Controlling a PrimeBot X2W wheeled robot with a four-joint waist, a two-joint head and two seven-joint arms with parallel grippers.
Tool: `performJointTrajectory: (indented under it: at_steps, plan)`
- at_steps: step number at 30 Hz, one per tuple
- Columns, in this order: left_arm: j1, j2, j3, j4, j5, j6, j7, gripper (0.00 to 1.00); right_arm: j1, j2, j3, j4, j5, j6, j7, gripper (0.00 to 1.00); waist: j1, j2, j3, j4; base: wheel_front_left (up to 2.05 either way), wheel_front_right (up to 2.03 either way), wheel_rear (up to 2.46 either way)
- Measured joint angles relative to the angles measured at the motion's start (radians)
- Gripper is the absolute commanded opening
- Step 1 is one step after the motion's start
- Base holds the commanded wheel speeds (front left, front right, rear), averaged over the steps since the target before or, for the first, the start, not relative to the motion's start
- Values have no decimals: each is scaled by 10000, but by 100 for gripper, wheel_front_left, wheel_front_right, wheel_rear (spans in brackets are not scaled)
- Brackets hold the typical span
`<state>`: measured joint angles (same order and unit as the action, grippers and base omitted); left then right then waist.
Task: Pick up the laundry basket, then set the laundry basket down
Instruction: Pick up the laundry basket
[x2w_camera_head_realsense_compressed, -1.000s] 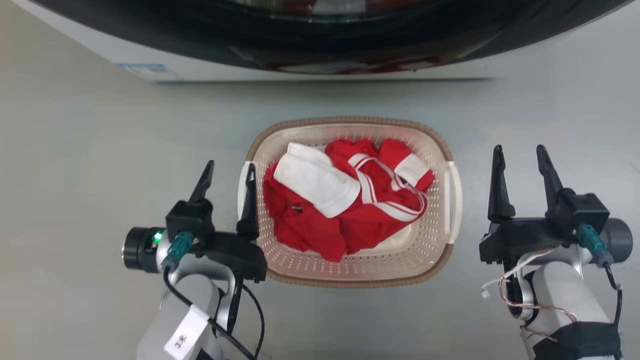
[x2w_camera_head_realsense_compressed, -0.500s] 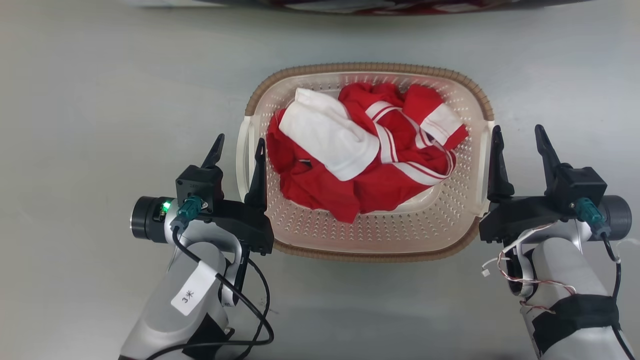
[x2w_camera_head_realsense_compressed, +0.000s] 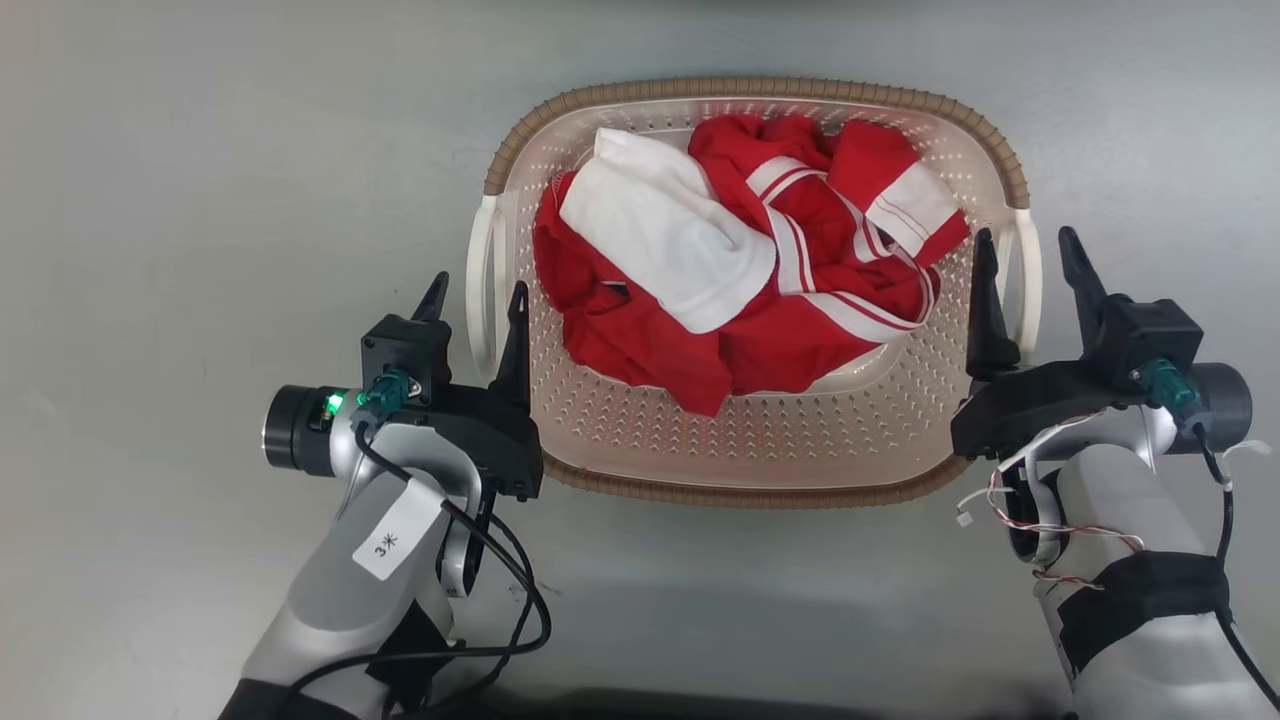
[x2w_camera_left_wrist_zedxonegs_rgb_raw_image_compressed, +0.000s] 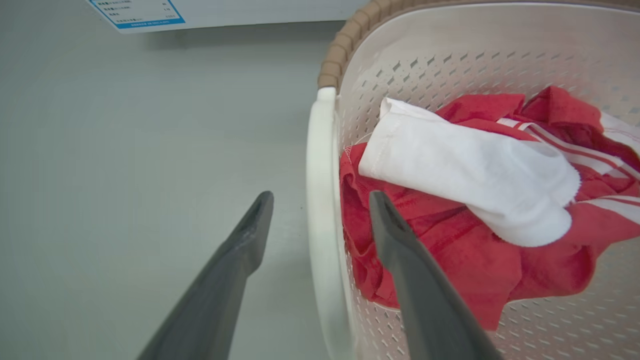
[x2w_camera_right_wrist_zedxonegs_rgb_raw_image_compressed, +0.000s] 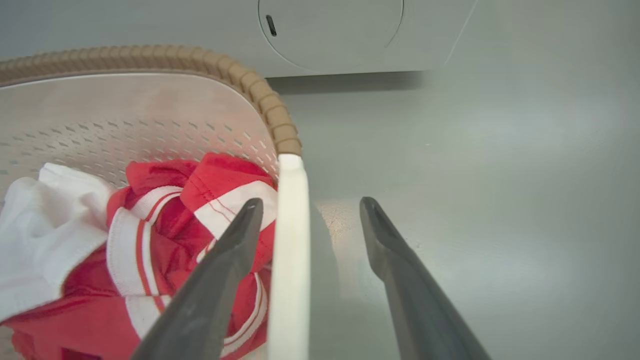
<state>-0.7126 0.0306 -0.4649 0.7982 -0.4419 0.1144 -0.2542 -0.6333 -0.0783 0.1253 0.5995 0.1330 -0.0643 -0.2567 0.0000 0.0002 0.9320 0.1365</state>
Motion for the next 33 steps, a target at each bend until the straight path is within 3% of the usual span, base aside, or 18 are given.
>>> performJointTrajectory:
  at_steps: [13, 16, 20, 23, 24, 25, 26, 27, 33]
  plan:
    - [-384, -10, -554, 738, -763, 0, 0, 100, -399, 23, 163, 1064, 79, 44, -4, 100, 0, -2, 243, 74, 0, 0, 0]
    - [-497, -10, -658, 798, -1103, -4, 0, 100, -506, 23, 182, 1264, 92, 73, -15, 84, 0, -3, 260, 91, 0, 0, 0]
    - [-598, -12, -930, 993, -1289, -13, 0, 100, -708, 27, 224, 1515, 165, 88, -12, 49, 0, -2, 274, 105, 0, 0, 0]
    - [-622, -8, -1141, 1064, -1417, -98, 0, 100, -746, 25, 245, 1628, 167, 111, -15, 34, 0, -3, 285, 106, 0, 0, 0]
    - [-645, -8, -1235, 1078, -1538, -98, 0, 84, -752, 25, 259, 1676, 173, 115, -17, 26, 0, -3, 288, 104, 0, 0, 0]
    - [-663, -8, -1312, 1081, -1643, -98, 0, 49, -762, 25, 278, 1732, 174, 115, -21, 13, -1, -3, 291, 101, 0, 0, 0]
    - [-687, -8, -1377, 1089, -1693, -98, 0, 24, -787, 25, 303, 1785, 174, 115, -42, 0, -1, -3, 291, 97, 0, 0, 0]
    - [-737, -8, -1473, 1108, -1708, -98, 0, 0, -817, 29, 349, 1827, 174, 123, -46, 0, -1, -3, 290, 93, 0, 0, 0]
    - [-842, 15, -1778, 1212, -2013, -86, 0, 0, -953, 86, 395, 2163, 282, 173, -40, 0, 0, -3, 193, 73, 0, 0, 0]
